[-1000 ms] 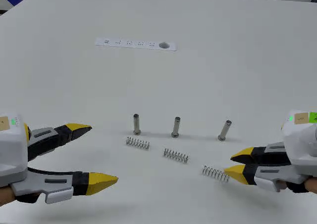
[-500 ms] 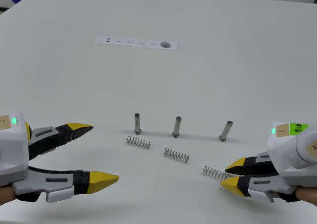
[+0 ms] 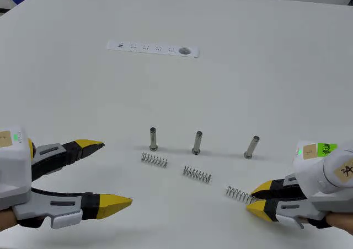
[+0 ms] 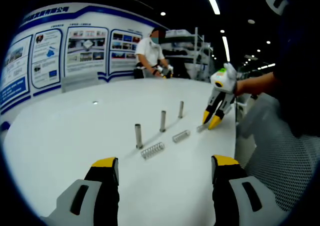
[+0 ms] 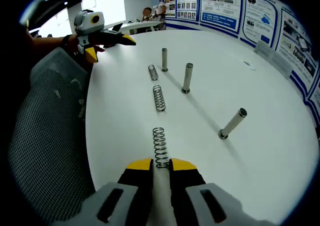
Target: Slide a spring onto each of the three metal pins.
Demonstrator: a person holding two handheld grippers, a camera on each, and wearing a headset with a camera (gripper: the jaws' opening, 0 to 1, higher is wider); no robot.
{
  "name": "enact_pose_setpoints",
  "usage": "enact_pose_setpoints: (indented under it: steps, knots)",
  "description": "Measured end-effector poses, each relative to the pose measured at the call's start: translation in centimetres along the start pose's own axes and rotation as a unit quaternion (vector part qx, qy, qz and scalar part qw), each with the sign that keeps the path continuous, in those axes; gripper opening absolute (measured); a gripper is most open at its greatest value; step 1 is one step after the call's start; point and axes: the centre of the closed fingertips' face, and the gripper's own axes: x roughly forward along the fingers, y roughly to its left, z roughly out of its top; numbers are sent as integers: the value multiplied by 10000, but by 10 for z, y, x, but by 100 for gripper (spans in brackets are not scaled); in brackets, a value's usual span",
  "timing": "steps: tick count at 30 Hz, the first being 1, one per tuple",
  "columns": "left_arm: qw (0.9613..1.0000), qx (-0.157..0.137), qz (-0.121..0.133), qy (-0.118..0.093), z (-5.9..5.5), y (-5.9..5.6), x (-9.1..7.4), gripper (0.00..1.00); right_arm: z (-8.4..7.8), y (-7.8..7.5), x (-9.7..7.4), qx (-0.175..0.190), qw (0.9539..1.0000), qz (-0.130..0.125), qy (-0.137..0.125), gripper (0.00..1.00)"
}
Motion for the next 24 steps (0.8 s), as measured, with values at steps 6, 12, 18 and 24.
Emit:
enact_pose_setpoints:
  steps: [6, 12, 18, 24]
  knots:
    - [10000, 25, -42, -10, 2, -2, 1, 76, 1, -1, 0, -82, 10000, -16, 12, 12]
    - [9999, 60, -112, 14, 4, -7, 2, 75, 2, -2, -1, -50, 10000, -29, -15, 11]
    - [9997, 130, -214, 11, 9, -12, 5, 73, 5, -3, -4, -37, 10000, -43, -57, 11]
    - [9989, 227, -397, 31, 12, -21, 9, 70, 11, -1, -8, -77, 9999, -42, -101, 11]
